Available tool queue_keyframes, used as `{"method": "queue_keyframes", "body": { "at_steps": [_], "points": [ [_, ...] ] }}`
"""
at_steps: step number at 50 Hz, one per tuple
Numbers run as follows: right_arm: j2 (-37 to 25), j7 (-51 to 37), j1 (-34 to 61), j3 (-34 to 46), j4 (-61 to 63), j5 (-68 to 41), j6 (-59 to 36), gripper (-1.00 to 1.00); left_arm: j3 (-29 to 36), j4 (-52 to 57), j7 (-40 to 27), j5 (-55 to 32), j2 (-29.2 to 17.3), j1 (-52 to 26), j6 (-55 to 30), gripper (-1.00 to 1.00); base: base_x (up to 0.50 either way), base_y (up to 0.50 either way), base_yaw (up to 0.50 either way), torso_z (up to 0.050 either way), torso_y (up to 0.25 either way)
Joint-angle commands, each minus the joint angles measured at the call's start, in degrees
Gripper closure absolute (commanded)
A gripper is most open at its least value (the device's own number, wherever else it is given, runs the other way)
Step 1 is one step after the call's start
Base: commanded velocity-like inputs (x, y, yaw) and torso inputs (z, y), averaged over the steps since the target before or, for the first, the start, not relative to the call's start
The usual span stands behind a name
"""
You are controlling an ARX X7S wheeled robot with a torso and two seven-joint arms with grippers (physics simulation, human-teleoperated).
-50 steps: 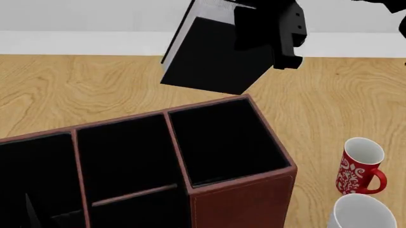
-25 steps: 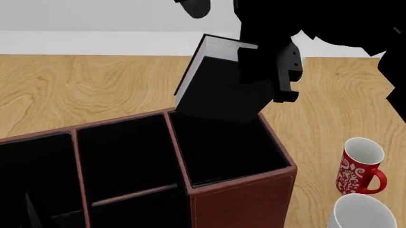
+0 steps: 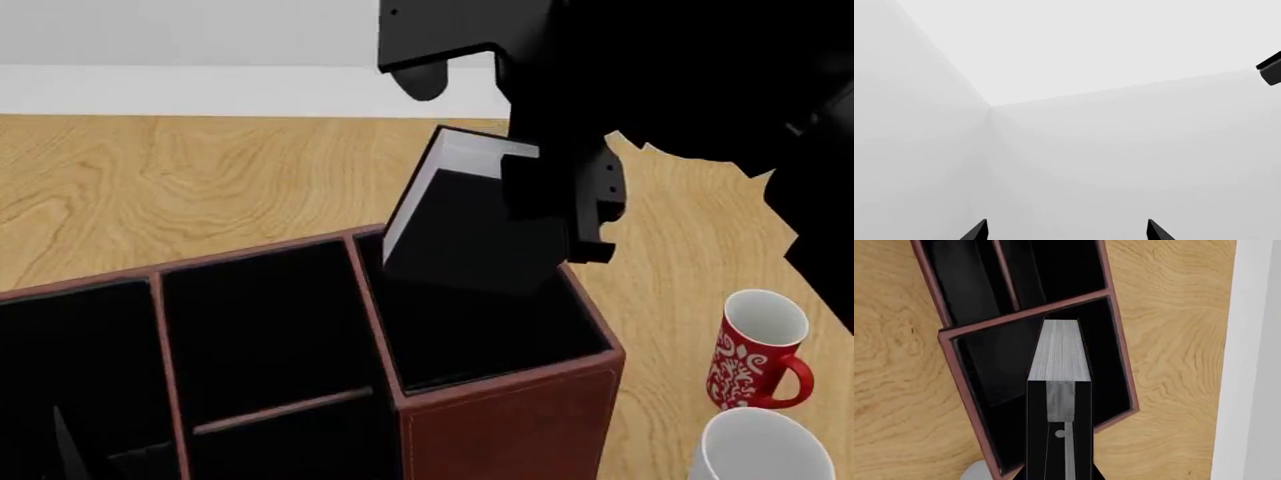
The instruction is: Pick up the book and place it in the right compartment of the caddy.
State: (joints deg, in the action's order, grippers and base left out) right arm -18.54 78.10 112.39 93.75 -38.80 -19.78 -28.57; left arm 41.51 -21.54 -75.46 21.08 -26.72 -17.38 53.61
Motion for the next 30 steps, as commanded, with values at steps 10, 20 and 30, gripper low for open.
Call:
{"method": "queue_keyframes", "body": {
  "at_steps": [10, 20, 30],
  "points": [
    [0.28, -2.65, -3.42, 0.06, -1.58, 1.12, 3.91, 1.00, 0.00, 0.46, -0.12, 0.04, -0.10, 0.15, -0.93, -1.00, 0.00, 0.00, 0.00, 0.001, 0.001],
    [0.20, -3.09, -4.79, 0.47, -1.47, 1.24, 4.57, 1.00, 0.06, 0.54, -0.12, -0.03, -0.14, 0.16, -1.08, -1.00, 0.00, 0.00, 0.00, 0.000, 0.002],
    [0.31, -3.47, -6.48, 1.36, -1.86, 1.82, 5.49, 1.00, -0.01, 0.73, -0.17, 0.05, -0.16, 0.24, -1.46, -1.00, 0.00, 0.00, 0.00, 0.000, 0.001]
  ]
}}
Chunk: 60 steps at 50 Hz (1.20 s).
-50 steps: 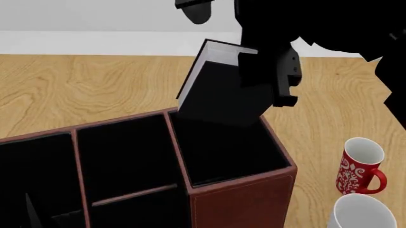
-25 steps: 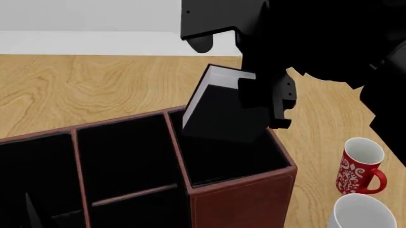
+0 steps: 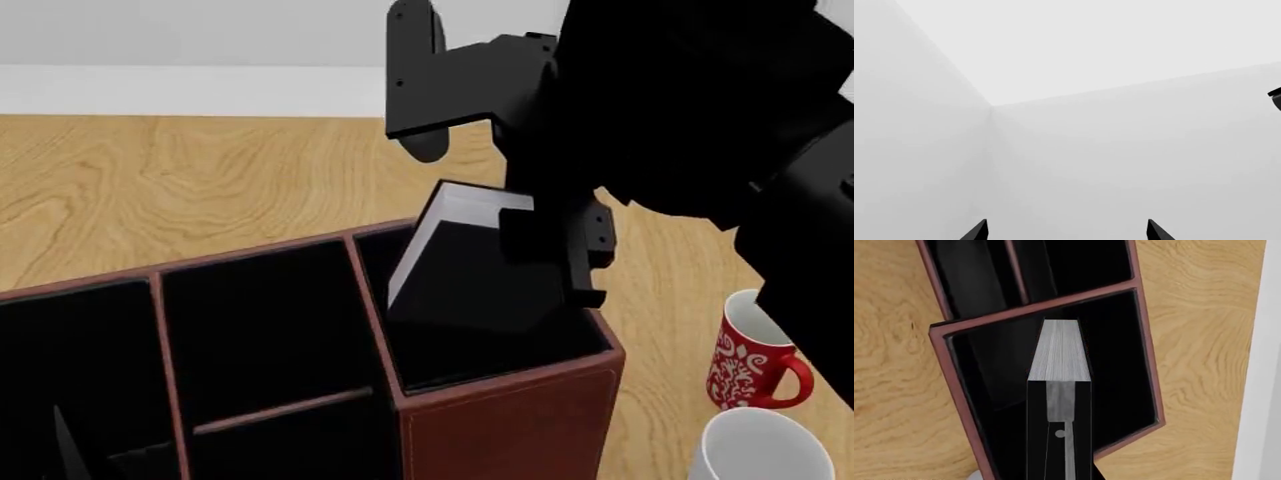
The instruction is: Pick up the book and place it in the right compartment of the caddy.
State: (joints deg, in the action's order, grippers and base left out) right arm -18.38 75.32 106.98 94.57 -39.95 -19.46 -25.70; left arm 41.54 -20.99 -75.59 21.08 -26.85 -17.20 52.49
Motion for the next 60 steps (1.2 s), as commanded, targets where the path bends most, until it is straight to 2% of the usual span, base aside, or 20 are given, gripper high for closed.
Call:
{"method": "queue_keyframes", "body": {
  "at_steps": [1, 32, 52, 53, 60],
  "points": [
    [0.24, -0.83, -1.26, 0.59, -0.88, 1.60, 2.82, 1.00, -0.05, 0.20, -0.05, 0.06, -0.03, 0.08, -0.40, -1.00, 0.00, 0.00, 0.00, 0.000, 0.000],
    [4.81, -2.72, -7.77, 1.69, -9.84, 3.28, 10.21, 1.00, -0.39, 0.76, 0.24, -0.72, 0.05, 0.54, -1.71, -1.00, 0.00, 0.00, 0.00, 0.000, 0.001],
    [15.05, -1.65, -12.36, 1.23, -33.78, 4.87, 24.29, 1.00, -1.42, 1.81, -0.11, -0.86, 0.27, 1.38, -3.88, -1.00, 0.00, 0.00, 0.00, 0.001, 0.001],
    [15.26, -1.51, -12.34, 1.21, -34.20, 4.93, 24.48, -1.00, -1.43, 1.82, -0.07, -0.90, 0.27, 1.40, -3.92, -1.00, 0.00, 0.00, 0.00, 0.000, 0.000],
    [15.38, -1.77, -12.36, 0.54, -34.56, 5.30, 24.89, -1.00, -1.50, 1.76, 0.00, -1.05, 0.32, 1.42, -3.81, -1.00, 0.00, 0.00, 0.00, 0.000, 0.000]
  ]
}}
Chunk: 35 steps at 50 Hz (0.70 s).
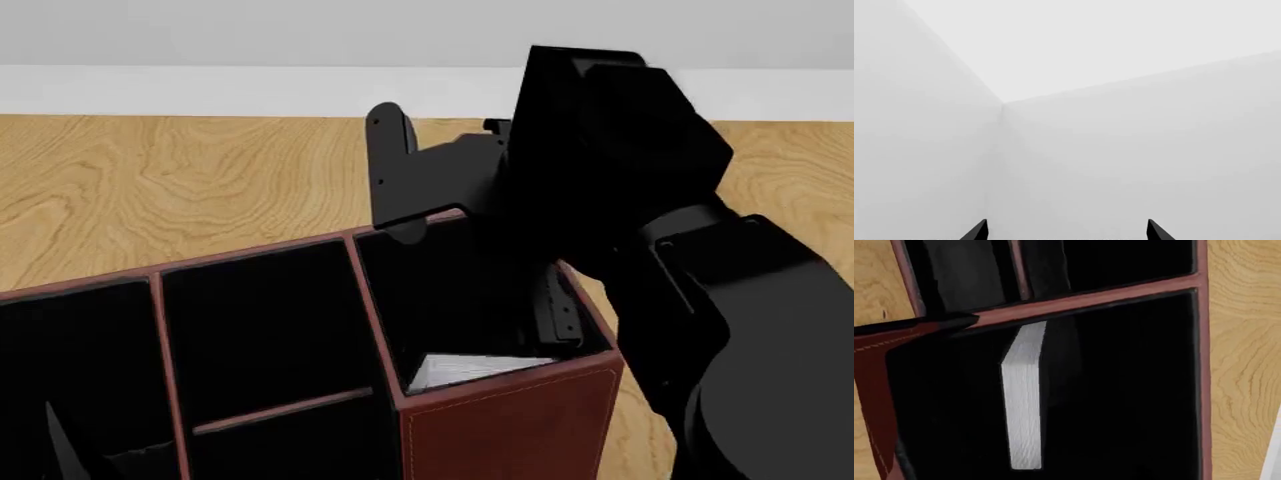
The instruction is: Pick up the book and place it in the right compartment of the caddy.
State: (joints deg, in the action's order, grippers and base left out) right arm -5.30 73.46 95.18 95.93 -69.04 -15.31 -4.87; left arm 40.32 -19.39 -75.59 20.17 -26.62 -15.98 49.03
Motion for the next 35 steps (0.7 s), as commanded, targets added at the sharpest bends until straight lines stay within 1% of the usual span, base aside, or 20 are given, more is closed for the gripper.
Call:
{"method": "queue_keyframes", "body": {
  "at_steps": [1, 13, 35],
  "points": [
    [2.21, 0.18, -0.54, -0.86, -5.35, 1.19, 4.15, -1.00, -0.28, 0.16, 0.03, -0.16, 0.09, 0.20, -0.36, -1.00, 0.00, 0.00, 0.00, 0.000, 0.000],
    [1.31, -0.11, -0.03, -1.53, -3.36, 1.24, 3.02, -1.00, -0.42, 0.15, 0.03, 0.24, 0.12, 0.21, -0.25, -1.00, 0.00, 0.00, 0.00, 0.000, 0.000],
    [-6.32, -1.75, 3.67, -1.95, 15.79, 0.02, -7.38, -1.00, -0.64, -0.26, -0.63, 1.41, 0.20, 0.01, 0.81, -1.00, 0.00, 0.00, 0.00, 0.000, 0.000]
  ]
}}
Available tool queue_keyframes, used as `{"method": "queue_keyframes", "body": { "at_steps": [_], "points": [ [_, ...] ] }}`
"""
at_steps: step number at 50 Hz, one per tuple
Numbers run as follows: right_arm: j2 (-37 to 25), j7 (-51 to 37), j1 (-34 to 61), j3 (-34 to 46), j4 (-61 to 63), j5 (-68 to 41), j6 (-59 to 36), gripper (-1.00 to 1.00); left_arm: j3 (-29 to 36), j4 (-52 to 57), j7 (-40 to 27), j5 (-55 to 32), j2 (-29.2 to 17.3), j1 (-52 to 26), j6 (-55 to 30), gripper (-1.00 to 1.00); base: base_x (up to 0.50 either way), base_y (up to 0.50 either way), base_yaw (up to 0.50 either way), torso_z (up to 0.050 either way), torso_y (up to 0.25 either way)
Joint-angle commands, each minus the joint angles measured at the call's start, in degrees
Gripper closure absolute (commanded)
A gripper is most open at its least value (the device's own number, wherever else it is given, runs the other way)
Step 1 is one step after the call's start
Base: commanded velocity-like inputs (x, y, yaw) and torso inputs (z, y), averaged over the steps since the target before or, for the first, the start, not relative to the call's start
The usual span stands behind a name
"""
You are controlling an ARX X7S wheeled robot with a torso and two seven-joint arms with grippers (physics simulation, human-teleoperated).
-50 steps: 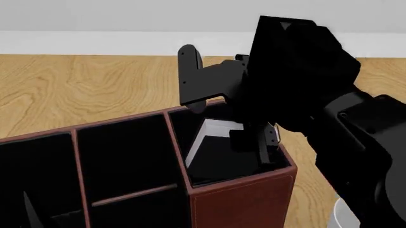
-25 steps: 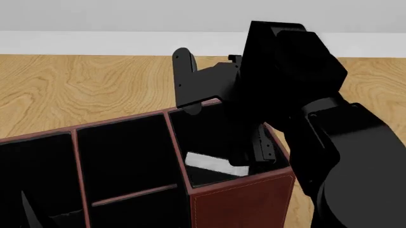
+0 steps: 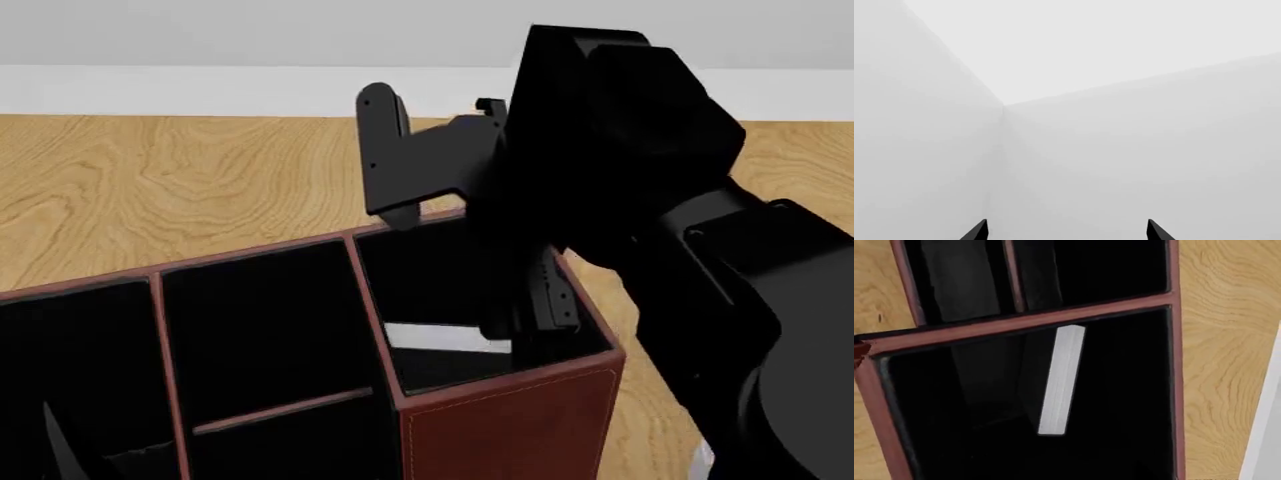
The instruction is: Pick up the book and place it in the right compartment of the caddy.
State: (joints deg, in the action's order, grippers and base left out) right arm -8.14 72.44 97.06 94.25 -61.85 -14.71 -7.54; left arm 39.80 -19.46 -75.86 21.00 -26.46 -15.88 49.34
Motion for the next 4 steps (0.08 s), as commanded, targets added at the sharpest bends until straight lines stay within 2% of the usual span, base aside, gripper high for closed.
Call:
{"method": "queue_keyframes", "body": {
  "at_steps": [1, 4],
  "points": [
    [-4.04, -0.96, 2.10, -0.33, 9.85, -0.62, -5.22, -1.00, -0.15, -0.17, -0.41, 0.67, 0.04, -0.08, 0.48, -1.00, 0.00, 0.00, 0.00, 0.000, 0.000],
    [-5.41, -1.40, 2.90, -0.65, 13.14, -1.02, -6.95, -1.00, -0.14, -0.25, -0.48, 0.76, 0.05, -0.13, 0.67, -1.00, 0.00, 0.00, 0.00, 0.000, 0.000]
  ]
}}
